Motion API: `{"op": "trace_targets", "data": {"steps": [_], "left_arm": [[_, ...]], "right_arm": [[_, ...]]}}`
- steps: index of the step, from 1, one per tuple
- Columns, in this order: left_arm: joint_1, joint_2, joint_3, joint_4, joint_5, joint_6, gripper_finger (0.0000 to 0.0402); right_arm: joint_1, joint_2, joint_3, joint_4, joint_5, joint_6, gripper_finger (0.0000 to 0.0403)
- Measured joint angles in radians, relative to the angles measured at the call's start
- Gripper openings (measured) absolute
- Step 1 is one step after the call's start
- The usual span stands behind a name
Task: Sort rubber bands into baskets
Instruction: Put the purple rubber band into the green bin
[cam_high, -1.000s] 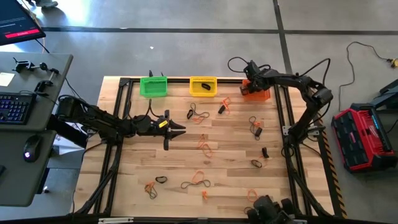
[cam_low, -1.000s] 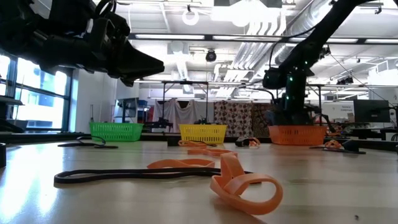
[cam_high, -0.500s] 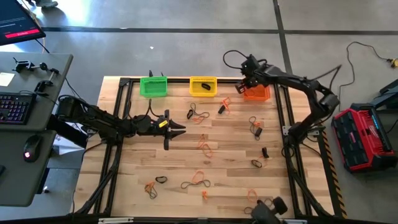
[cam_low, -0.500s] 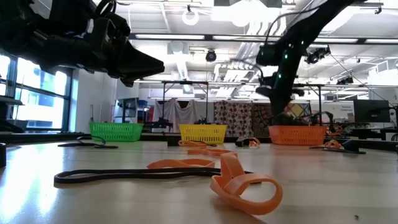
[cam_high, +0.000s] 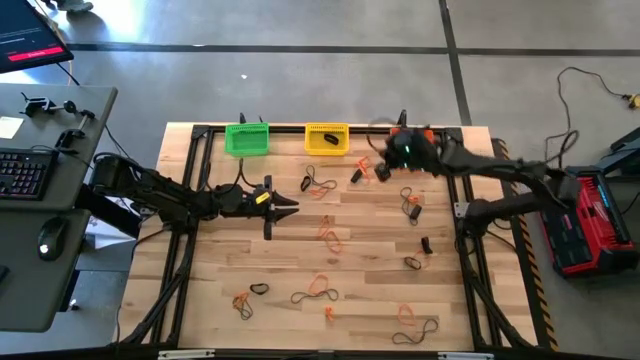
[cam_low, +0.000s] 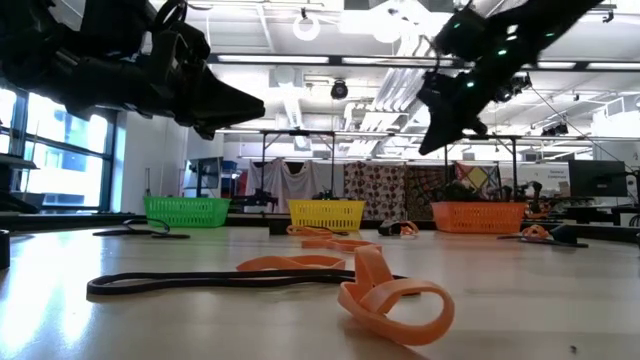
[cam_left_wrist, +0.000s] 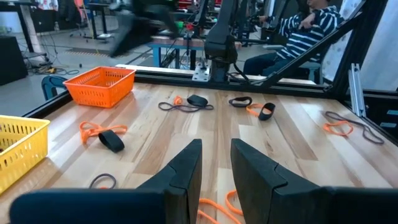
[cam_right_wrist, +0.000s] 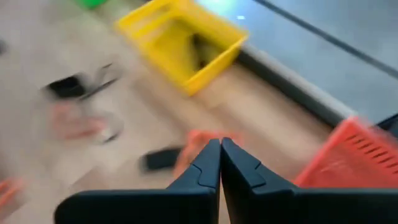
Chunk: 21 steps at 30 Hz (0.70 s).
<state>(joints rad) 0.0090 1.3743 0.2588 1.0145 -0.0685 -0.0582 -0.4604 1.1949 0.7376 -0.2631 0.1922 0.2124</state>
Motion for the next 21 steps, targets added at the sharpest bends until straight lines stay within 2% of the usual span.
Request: {"op": "trace_targets", "data": {"steps": [4,9,14,21], "left_arm": [[0.000,0.000,0.001,0.000,0.000,0.000,0.0078],[0.000,0.000,0.001,0.000,0.000,0.010,0.0078],[0.000,0.000,0.001,-0.003,0.002,0.010,0.0078],[0.000,0.000,0.001,-0.004,0.003,0.013,0.0078]], "right_arm": [[0.149,-0.115,-0.076,-0.009,0.001,0.083,0.0000],[0.342,-0.208,-0.085,-0.077,0.038,0.194,0.0000],[0.498,-0.241,-0.085,-0.095,0.092,0.258,0.0000],[0.639,-0.241,-0.085,-0.144,0.140,0.367,0.0000]]}}
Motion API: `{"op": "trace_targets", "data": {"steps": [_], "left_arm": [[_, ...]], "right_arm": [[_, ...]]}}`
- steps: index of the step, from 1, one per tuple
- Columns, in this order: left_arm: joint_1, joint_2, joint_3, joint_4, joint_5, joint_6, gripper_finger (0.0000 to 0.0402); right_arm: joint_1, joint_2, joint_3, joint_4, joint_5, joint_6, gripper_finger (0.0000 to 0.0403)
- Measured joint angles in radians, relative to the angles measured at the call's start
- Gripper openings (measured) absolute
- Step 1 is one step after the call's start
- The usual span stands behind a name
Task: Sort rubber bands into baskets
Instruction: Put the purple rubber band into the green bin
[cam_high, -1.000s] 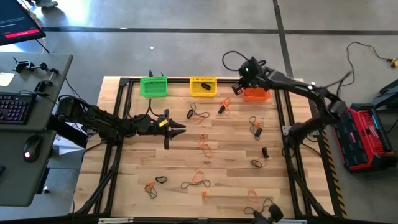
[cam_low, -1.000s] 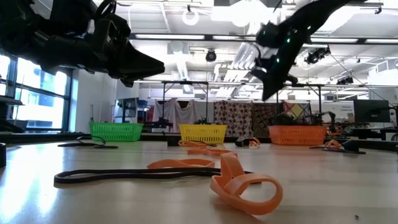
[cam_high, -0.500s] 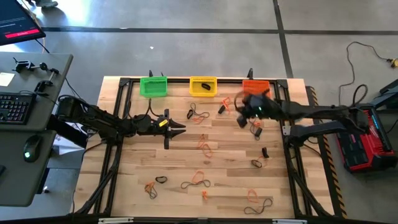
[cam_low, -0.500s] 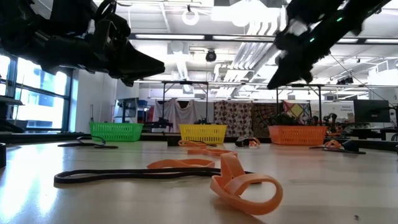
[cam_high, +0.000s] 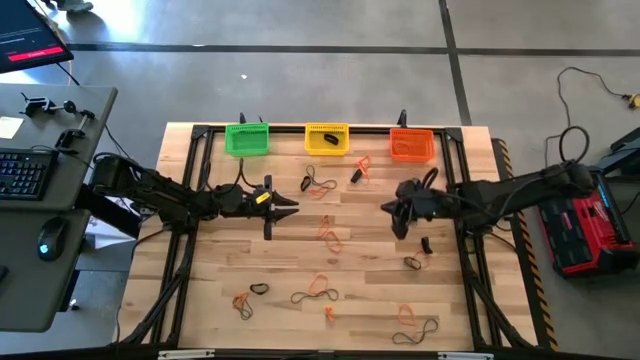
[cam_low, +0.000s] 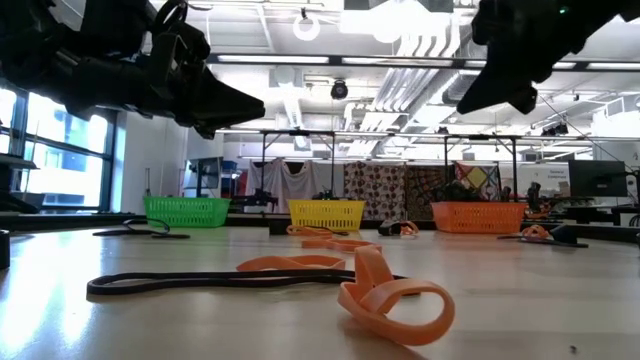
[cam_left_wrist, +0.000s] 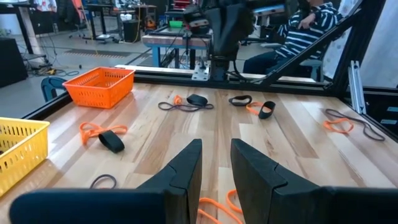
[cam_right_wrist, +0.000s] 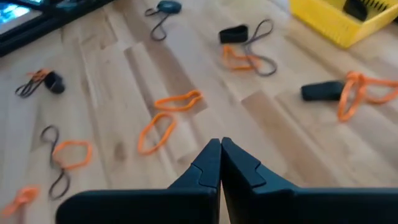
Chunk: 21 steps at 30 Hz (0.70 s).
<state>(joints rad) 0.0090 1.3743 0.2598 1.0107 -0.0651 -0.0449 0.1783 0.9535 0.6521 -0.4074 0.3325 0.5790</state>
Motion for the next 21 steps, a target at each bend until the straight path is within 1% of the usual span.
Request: {"op": "trace_targets", "data": {"steps": [2,6,12,16,21], "left_arm": [[0.000,0.000,0.000,0.000,0.000,0.006,0.0078],[0.000,0.000,0.000,0.000,0.000,0.012,0.0078],[0.000,0.000,0.000,0.000,0.000,0.007,0.0078],[0.000,0.000,0.000,0.002,0.000,0.022,0.0078],[0.000,0.000,0.000,0.003,0.000,0.023,0.0078]], "right_arm": [[0.033,0.000,0.000,-0.018,0.005,0.026,0.0000],[0.076,0.000,0.000,-0.080,0.063,0.130,0.0000],[0.074,0.016,0.000,-0.178,0.111,0.247,0.0000],[0.059,0.023,0.000,-0.199,0.112,0.249,0.0000],[0.051,0.023,0.000,-0.174,0.110,0.134,0.0000]]}}
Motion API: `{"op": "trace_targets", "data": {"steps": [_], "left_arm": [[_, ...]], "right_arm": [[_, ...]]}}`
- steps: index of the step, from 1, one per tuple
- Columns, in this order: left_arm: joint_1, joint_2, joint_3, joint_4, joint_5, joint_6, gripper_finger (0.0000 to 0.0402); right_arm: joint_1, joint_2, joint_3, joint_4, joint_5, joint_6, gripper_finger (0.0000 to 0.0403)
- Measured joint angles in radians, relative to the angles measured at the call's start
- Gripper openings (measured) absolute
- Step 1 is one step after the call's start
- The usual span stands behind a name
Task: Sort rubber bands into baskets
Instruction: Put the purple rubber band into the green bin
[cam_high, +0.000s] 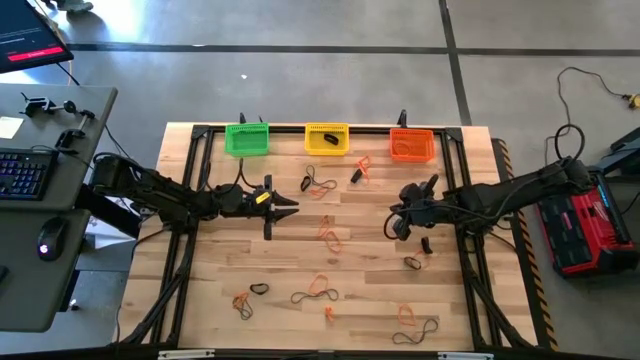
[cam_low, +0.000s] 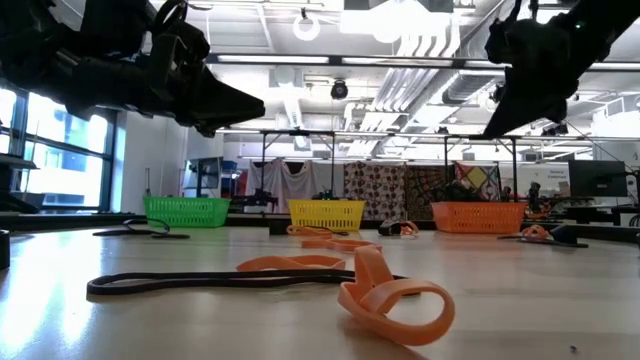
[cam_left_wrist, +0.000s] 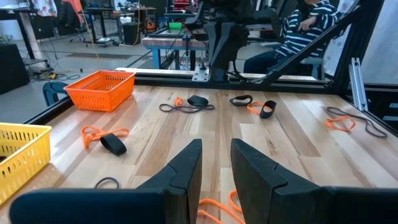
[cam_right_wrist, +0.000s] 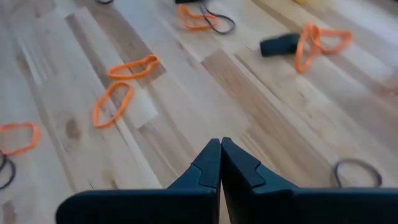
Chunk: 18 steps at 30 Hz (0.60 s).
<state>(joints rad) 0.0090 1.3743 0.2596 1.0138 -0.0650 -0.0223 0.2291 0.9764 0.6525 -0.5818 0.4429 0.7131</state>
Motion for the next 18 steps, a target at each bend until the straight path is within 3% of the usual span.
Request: {"op": "trace_targets", "data": {"steps": [7,12,18], "left_arm": [[0.000,0.000,0.000,0.001,0.000,0.009,0.0078],[0.000,0.000,0.005,0.000,0.000,0.009,0.0078],[0.000,0.000,0.025,0.000,0.008,0.019,0.0078]], "right_arm": [[-0.016,0.000,0.001,0.093,-0.007,-0.093,0.0000],[-0.071,0.008,0.001,-0.043,-0.006,-0.001,0.0006],[-0.170,0.086,0.001,-0.168,-0.038,0.019,0.0053]]}}
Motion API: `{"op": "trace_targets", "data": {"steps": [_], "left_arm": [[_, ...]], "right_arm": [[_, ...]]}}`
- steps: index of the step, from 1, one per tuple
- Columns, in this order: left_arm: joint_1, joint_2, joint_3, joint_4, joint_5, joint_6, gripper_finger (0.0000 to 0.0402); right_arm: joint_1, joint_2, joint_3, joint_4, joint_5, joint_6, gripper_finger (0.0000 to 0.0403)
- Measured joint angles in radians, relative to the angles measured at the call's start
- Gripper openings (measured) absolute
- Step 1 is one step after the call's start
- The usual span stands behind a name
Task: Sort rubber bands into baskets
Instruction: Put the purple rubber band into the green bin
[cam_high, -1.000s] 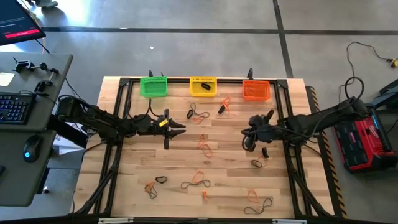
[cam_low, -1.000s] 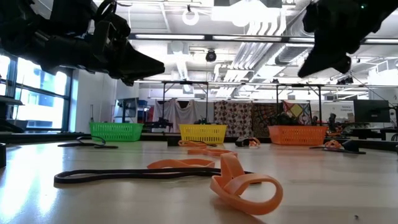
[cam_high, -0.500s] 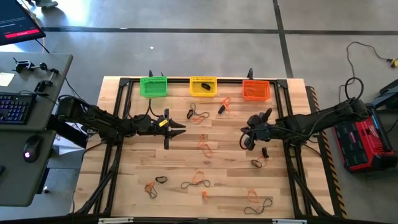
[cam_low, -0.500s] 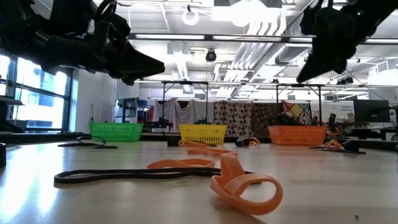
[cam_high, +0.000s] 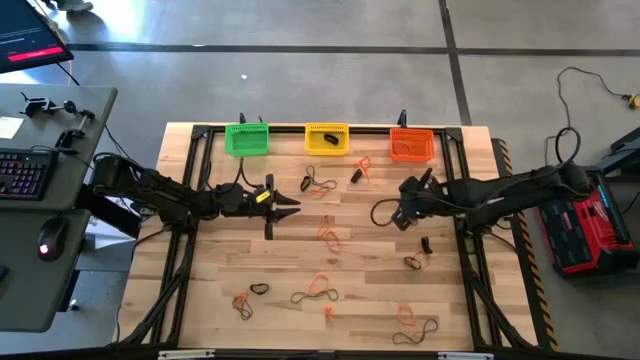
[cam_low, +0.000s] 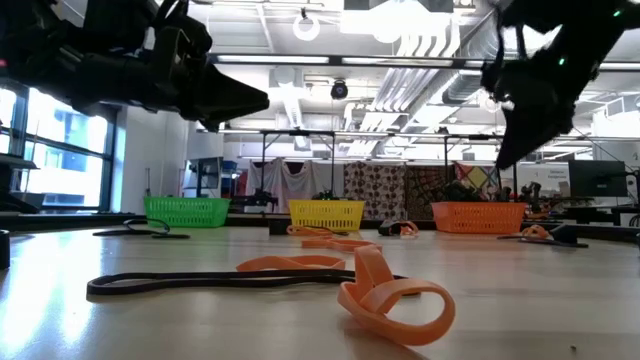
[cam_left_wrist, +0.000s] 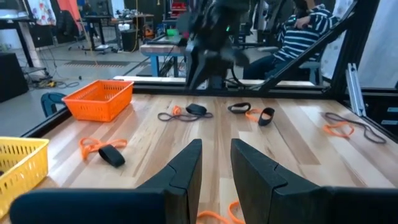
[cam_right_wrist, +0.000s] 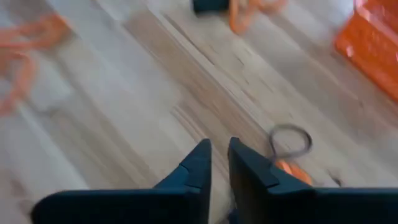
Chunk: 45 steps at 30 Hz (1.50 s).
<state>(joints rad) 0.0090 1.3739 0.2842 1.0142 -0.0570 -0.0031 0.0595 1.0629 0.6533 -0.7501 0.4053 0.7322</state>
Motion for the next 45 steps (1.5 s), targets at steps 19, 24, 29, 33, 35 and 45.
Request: {"op": "trace_targets", "data": {"steps": [19,24,29,33,35,45], "left_arm": [[0.000,0.000,0.002,-0.026,0.001,0.005,0.0078],[0.000,0.000,0.002,-0.027,0.001,0.005,0.0078],[0.000,0.000,0.002,-0.026,0.001,0.005,0.0078],[0.000,0.000,0.002,-0.026,0.001,0.004,0.0078],[0.000,0.000,0.002,-0.026,0.001,0.004,0.0078],[0.000,0.000,0.002,-0.026,-0.006,-0.020,0.0078]], "right_arm": [[-0.208,0.319,0.000,-0.028,-0.175,0.035,0.0106],[-0.210,0.357,0.000,-0.028,-0.184,0.038,0.0106],[-0.210,0.379,0.000,-0.028,-0.205,0.030,0.0106],[-0.210,0.389,0.002,-0.024,-0.209,0.013,0.0101],[-0.210,0.389,0.002,-0.022,-0.213,-0.004,0.0089],[-0.209,0.389,0.009,-0.010,-0.224,-0.075,0.0013]]}}
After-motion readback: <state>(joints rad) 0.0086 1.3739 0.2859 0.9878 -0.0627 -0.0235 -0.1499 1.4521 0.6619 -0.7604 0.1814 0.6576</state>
